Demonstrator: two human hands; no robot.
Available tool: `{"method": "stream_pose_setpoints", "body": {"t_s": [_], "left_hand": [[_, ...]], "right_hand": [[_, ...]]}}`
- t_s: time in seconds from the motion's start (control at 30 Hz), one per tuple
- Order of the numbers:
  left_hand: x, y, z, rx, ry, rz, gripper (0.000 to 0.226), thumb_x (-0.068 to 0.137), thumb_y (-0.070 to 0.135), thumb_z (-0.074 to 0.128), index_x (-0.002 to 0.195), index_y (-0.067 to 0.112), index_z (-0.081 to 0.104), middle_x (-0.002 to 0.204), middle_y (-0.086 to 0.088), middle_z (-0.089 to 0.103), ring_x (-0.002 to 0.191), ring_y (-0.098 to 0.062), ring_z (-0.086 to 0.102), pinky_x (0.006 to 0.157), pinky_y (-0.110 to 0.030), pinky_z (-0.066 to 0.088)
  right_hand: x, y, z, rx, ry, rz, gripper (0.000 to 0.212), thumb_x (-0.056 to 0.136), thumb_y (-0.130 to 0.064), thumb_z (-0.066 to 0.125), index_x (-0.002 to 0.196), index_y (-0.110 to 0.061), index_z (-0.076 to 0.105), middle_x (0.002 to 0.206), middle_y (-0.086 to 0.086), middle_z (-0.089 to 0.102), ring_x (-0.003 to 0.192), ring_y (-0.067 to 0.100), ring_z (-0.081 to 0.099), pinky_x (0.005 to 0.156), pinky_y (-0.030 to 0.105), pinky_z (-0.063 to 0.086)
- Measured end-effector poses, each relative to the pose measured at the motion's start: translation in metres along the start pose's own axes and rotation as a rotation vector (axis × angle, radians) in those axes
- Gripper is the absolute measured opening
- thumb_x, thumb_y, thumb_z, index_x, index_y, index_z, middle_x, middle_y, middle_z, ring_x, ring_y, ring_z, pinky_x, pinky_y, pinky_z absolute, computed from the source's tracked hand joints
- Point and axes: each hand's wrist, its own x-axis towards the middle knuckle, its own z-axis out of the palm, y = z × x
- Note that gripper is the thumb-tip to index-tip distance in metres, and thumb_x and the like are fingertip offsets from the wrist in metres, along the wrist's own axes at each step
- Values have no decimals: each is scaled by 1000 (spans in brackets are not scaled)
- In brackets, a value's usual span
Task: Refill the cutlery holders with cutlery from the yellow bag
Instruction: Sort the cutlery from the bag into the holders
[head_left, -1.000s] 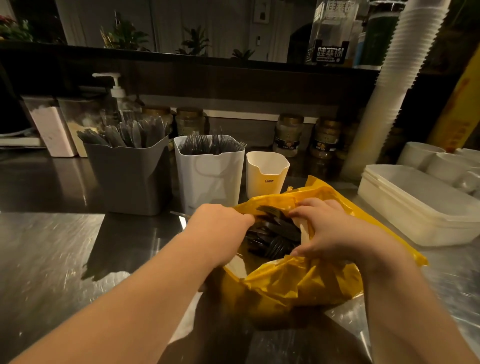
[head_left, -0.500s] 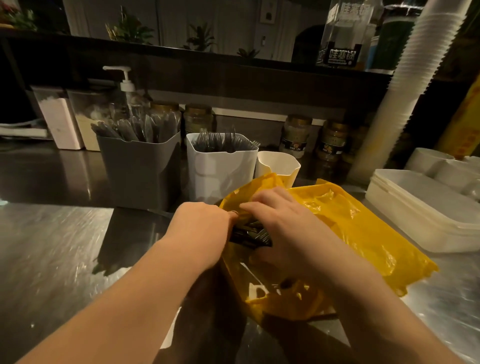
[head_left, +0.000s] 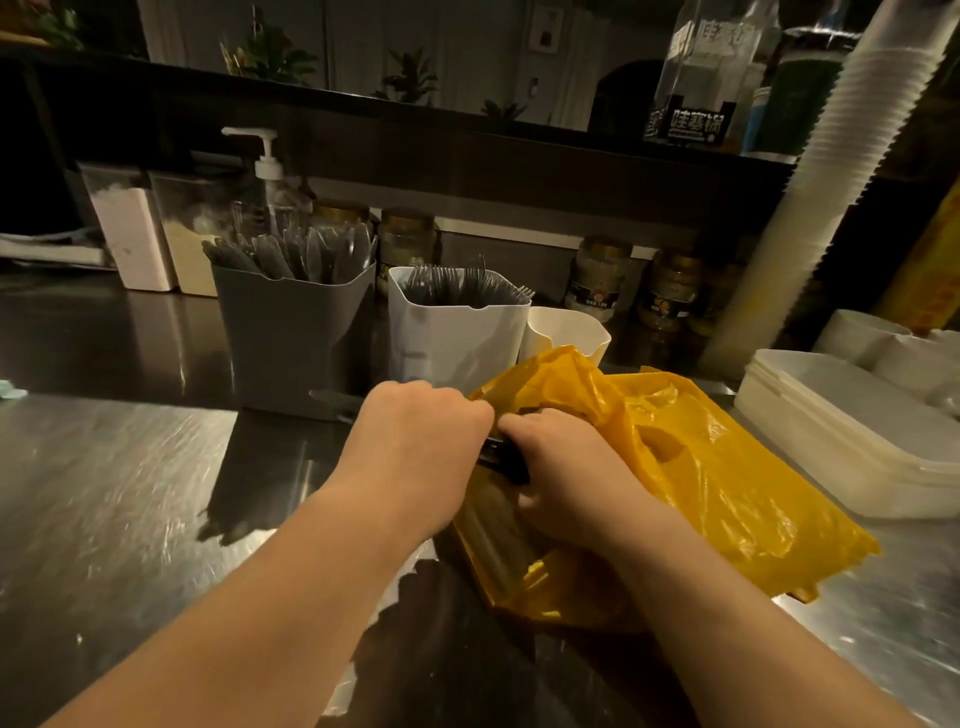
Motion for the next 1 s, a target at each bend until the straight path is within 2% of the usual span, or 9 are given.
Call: {"method": "stream_pose_setpoints", "body": {"t_s": [0.1, 0.2, 0.3, 0.4, 0.5, 0.6, 0.73, 0.87, 1.0], "left_hand": [[2, 0, 1, 60, 217, 48, 24, 88, 18, 58, 110, 27, 59, 105, -1, 65, 102, -29, 58, 102, -49, 39], [8, -4, 2, 1, 518, 2, 51, 75, 11, 61, 125, 20, 60, 134, -16, 56, 135, -42, 42, 115, -69, 19], [13, -8, 8, -109, 721, -20, 76, 71, 18, 75, 140, 22, 42, 144, -17, 34, 138, -40, 32, 117, -59, 26], [13, -3, 9, -462, 1029, 31, 71, 65, 13, 79, 126, 13, 44, 134, -13, 35, 128, -30, 38, 107, -41, 38], [14, 3, 13, -755, 1191, 46, 71, 55, 2, 74, 118, 9, 41, 123, -21, 37, 120, -36, 43, 100, -48, 46], [12, 10, 17, -1151, 1021, -140, 66, 60, 0, 66, 117, 16, 38, 117, -17, 45, 108, -35, 53, 91, -54, 51], [5, 19, 25, -1545, 567, -220, 48, 70, 2, 55, 110, 26, 45, 99, -11, 53, 93, -27, 60, 85, -48, 54], [2, 25, 31, -1565, 120, -223, 35, 82, 16, 53, 111, 35, 49, 101, 5, 60, 96, -11, 62, 82, -34, 54], [2, 28, 31, -1615, -26, -246, 45, 97, -2, 55, 116, 39, 48, 112, 12, 60, 107, -16, 61, 92, -41, 55]], "right_hand": [[-1, 2, -3, 70, 98, 31, 34, 92, -24, 69, 125, -25, 59, 109, -3, 68, 97, 17, 60, 84, 23, 50], [-1, 10, -7, 198, 213, 96, 27, 93, -23, 69, 117, -27, 60, 94, -11, 64, 87, 14, 58, 73, 21, 47], [1, 20, -11, 346, 315, 156, 23, 93, -26, 70, 114, -27, 61, 81, -20, 52, 80, 10, 54, 65, 18, 40], [1, 22, -16, 405, 357, 136, 24, 91, -26, 72, 114, -26, 64, 84, -14, 58, 81, 12, 57, 65, 20, 43], [2, 18, -15, 434, 320, 120, 17, 92, -27, 71, 103, -32, 59, 81, -16, 57, 79, 10, 56, 65, 20, 43], [2, 14, -19, 529, 370, 133, 16, 94, -32, 68, 92, -37, 53, 78, -12, 56, 75, 11, 58, 62, 22, 48], [1, 14, -38, 658, 449, 67, 12, 95, -30, 66, 88, -30, 56, 78, 0, 59, 73, 16, 59, 61, 30, 53], [0, 15, -41, 770, 540, 54, 18, 95, -29, 66, 96, -12, 63, 88, 10, 64, 85, 23, 65, 70, 37, 59], [-1, 12, -48, 907, 595, 53, 11, 95, -30, 65, 91, -20, 63, 84, 5, 66, 83, 17, 68, 72, 30, 61]]}}
